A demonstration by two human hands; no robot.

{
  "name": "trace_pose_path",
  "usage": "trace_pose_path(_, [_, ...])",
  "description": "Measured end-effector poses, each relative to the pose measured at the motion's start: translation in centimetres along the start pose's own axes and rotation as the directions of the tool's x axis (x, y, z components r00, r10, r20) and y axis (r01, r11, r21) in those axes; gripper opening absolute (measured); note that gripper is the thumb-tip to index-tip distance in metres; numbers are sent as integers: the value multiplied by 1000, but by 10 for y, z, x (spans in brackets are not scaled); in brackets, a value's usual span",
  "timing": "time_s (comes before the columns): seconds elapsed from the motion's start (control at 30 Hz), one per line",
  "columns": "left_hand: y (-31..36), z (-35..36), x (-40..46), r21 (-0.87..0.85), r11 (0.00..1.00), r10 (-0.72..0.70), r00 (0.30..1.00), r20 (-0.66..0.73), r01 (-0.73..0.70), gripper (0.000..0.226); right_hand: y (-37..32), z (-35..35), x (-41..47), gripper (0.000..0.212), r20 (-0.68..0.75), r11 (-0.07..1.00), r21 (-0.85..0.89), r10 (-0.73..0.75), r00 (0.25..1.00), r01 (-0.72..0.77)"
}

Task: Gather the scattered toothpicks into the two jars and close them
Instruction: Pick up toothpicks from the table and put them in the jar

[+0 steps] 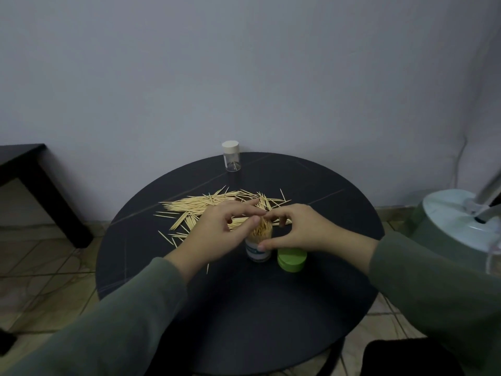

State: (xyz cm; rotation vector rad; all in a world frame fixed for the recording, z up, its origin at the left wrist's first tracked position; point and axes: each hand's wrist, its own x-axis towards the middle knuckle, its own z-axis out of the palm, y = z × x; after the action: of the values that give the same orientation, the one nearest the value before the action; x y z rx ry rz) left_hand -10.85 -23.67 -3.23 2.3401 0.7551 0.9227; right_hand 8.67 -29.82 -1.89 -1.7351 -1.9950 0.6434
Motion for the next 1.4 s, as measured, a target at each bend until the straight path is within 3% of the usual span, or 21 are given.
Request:
trace_pose_path(0.17, [4,0,0,84,985,158,983,-93,-150,25,3,0,3,64,-22,1000,-6,-2,1000,2])
trace_pose_path(0.23, [6,0,-1,116,972,212,975,-65,-203,23,5,1,4,61,-18,1000,16,-6,1000,6])
trace_pose_path(0.4, [2,-11,-1,71,995,70,997,39,-73,32,5,2,5,59,-17,1000,19,-6,1000,6])
trace_pose_path(0.47, [3,-16,-1,67,994,78,995,57,-81,41,4,1,4,62,-23,1000,0,8,1000,-8])
trace_pose_path(0.53, [5,-20,-1,117,991,46,994,96,-58,52,3,1,4,65,-23,1000,-16,19,1000,-19])
trace_pose_path(0.67, [2,-19,0,320,939,14,943,331,-126,61,4,2,4,66,-49,1000,-18,20,999,-20])
trace_pose_path(0.8, [6,-18,2,412,888,119,967,225,-205,54,5,0,4,59,-89,999,-36,16,996,-19])
trace_pose_path(0.87, [6,-17,2,475,833,177,951,254,-282,51,7,0,5,57,-106,999,-17,25,994,-27])
trace_pose_path(0.97, [4,-12,1,545,778,140,932,335,-313,54,12,2,8,59,-119,999,12,38,992,-37])
trace_pose_path(1.07, [9,-9,2,498,837,93,956,278,-226,62,12,2,8,63,-106,1000,22,25,994,-23])
trace_pose_path(1.2, [8,0,1,561,793,41,941,337,-235,65,14,2,7,45,-119,999,41,11,993,-6])
trace_pose_path(1.3, [10,4,1,514,821,194,968,162,-251,45,16,3,9,44,-102,998,66,9,995,-3])
trace_pose_path(1.4, [17,9,3,463,795,425,905,34,-391,22,23,3,13,45,-76,998,57,-10,997,14])
